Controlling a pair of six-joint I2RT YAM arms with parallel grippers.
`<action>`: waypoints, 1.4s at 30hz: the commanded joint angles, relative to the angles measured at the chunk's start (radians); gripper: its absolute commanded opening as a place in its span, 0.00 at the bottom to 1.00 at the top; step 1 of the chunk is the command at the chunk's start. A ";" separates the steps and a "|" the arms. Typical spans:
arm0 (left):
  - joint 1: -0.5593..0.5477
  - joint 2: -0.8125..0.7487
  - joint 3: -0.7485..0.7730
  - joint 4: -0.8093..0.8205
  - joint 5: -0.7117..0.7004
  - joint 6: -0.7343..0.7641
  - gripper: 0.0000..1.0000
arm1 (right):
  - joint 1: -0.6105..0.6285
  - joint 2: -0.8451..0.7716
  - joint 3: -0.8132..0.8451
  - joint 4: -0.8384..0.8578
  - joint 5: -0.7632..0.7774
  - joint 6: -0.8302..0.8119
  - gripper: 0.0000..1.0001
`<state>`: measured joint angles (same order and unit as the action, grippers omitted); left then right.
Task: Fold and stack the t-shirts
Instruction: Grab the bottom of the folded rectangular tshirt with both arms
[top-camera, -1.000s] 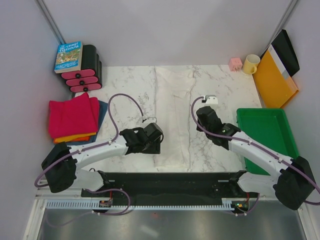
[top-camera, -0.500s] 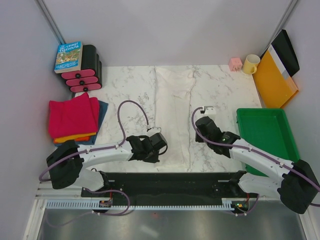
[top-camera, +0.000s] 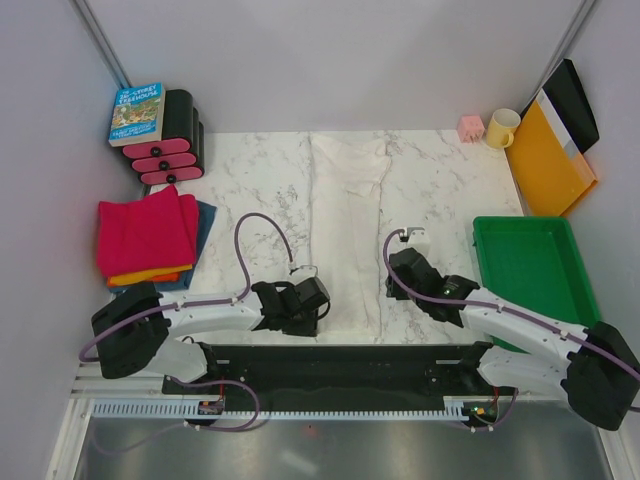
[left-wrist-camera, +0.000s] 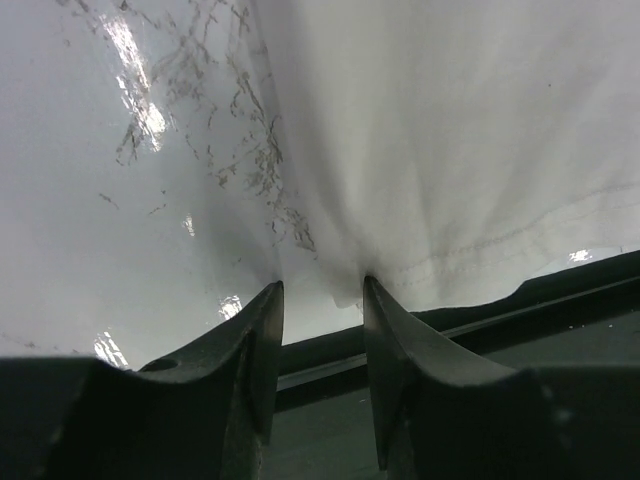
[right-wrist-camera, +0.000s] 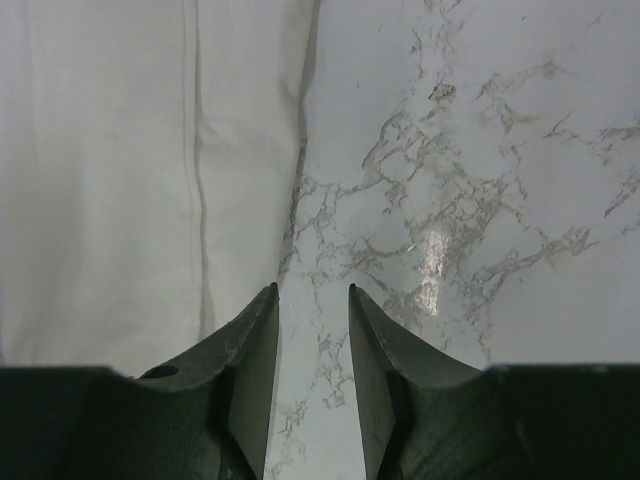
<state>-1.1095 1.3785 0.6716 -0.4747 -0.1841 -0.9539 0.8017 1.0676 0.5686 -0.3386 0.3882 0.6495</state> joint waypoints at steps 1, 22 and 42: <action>-0.027 0.013 -0.032 0.019 0.005 -0.069 0.45 | 0.010 -0.040 -0.006 -0.007 0.018 0.035 0.42; -0.069 -0.107 -0.095 0.091 -0.143 -0.131 0.54 | 0.067 -0.127 -0.035 -0.063 0.057 0.090 0.43; -0.070 0.001 -0.135 0.105 -0.049 -0.178 0.16 | 0.100 -0.150 -0.093 -0.073 0.052 0.153 0.43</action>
<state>-1.1736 1.3712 0.5987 -0.2756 -0.2634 -1.0893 0.8921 0.9432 0.4927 -0.4137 0.4255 0.7601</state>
